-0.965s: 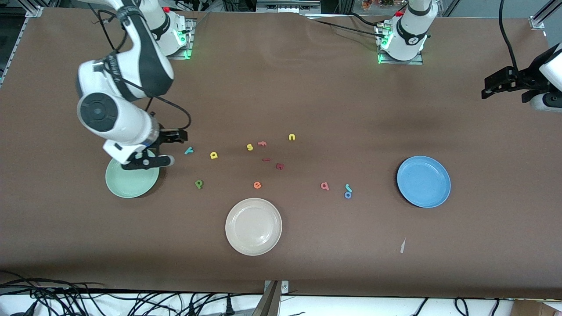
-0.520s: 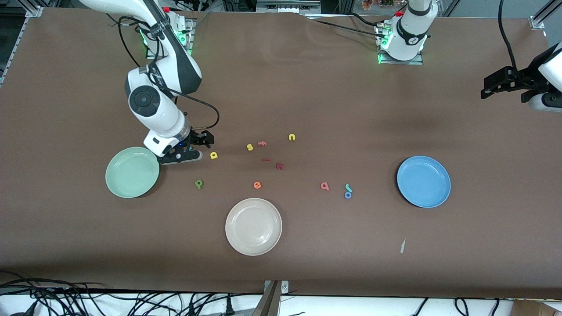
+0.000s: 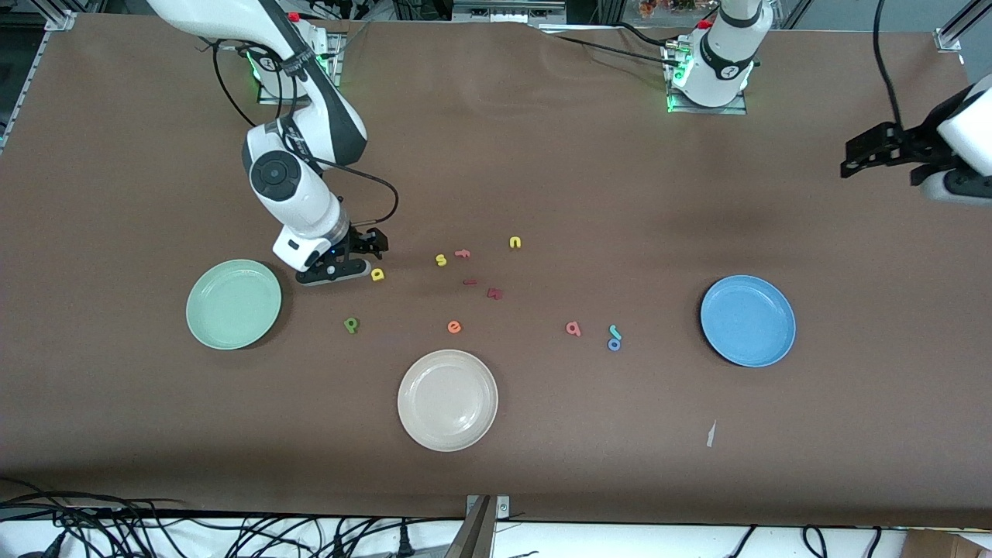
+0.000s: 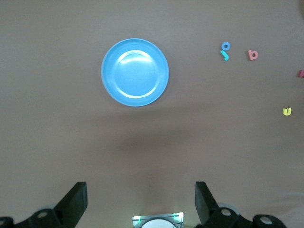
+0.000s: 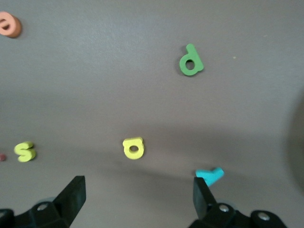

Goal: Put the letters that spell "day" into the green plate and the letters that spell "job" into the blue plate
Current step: 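Reach the right gripper down to the yellow foam letter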

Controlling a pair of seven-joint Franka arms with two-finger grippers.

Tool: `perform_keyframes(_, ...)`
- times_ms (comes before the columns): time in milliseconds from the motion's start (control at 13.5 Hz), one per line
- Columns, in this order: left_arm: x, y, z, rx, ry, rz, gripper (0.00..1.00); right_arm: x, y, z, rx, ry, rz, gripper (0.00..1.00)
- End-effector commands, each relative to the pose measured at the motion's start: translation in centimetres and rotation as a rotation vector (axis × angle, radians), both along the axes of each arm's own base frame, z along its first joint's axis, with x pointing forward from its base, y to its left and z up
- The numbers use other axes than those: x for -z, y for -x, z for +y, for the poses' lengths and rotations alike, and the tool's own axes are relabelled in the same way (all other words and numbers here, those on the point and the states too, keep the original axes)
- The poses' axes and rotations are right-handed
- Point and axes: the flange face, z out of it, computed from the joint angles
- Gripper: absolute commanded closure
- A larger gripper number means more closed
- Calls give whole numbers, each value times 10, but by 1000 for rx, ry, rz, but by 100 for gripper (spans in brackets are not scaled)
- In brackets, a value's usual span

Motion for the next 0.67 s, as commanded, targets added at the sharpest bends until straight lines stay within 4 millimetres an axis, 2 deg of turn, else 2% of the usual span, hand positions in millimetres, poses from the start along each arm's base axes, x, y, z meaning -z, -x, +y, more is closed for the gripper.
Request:
perform_keyframes(0,23,-23,-47,63,29,-46,0,41,-7,5,-45,-10,-35,0)
perform_keyframes(148,60,-43,-85,116,29,-53,0,45,-6,7,-69,-10,-36,1)
perform_keyframes(297,100,-54,-124,108,26,-72,0,56,-6,11,-98,-8,-30,8)
perform_keyframes(445,148,-53,-147,26,26,-113,0,58,-8,16,-115,-4,-34,16)
perform_keyframes(594,202,-37,-182,60,40,-167,0,60,-7,20,-121,-3,-33,23)
